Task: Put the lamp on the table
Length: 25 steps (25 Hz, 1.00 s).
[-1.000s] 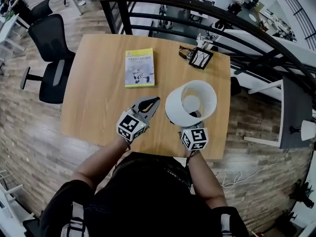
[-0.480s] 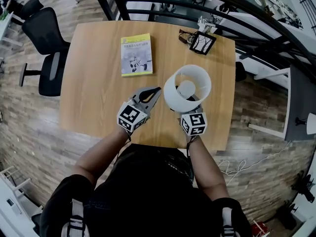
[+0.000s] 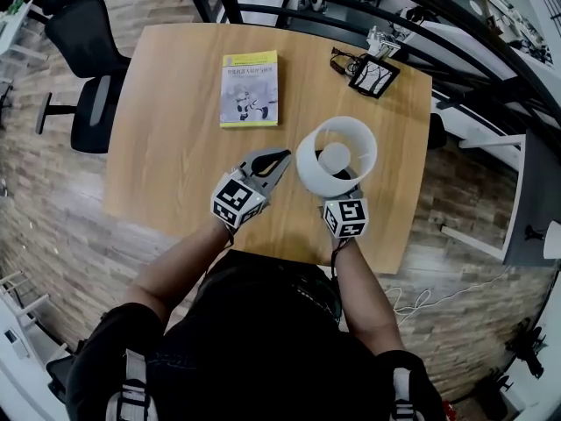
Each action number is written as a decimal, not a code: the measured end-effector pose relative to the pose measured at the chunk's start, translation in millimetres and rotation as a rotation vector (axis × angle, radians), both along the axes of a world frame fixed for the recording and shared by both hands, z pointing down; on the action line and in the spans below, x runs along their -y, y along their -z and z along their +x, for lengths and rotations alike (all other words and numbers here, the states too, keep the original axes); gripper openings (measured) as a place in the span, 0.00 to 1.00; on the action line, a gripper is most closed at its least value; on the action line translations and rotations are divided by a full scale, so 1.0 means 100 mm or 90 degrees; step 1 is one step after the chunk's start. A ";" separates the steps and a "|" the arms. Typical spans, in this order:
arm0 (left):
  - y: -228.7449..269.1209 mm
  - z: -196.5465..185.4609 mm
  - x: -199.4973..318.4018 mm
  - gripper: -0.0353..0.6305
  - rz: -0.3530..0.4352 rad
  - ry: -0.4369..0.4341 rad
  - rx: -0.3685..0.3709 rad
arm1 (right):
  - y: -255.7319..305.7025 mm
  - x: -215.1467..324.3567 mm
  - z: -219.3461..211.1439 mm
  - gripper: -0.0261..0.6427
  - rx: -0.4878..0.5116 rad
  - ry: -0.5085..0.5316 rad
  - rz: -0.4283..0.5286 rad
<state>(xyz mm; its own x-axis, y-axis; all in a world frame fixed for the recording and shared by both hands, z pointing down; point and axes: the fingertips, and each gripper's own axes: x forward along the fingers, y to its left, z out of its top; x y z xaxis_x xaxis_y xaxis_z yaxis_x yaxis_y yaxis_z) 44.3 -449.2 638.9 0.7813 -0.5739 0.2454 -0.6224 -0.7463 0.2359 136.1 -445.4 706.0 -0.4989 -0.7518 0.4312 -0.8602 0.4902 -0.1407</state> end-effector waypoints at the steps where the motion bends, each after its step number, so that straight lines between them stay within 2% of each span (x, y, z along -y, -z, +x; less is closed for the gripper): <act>1: -0.02 0.00 0.00 0.06 0.000 0.001 0.001 | -0.01 0.01 0.00 0.22 0.000 0.001 0.000; 8: -0.07 -0.04 0.00 0.06 -0.011 0.018 -0.001 | -0.01 -0.03 0.01 0.22 -0.004 0.008 0.004; 25: -0.12 -0.06 -0.19 0.06 -0.011 -0.001 0.014 | -0.13 -0.23 0.09 0.23 -0.008 -0.013 0.010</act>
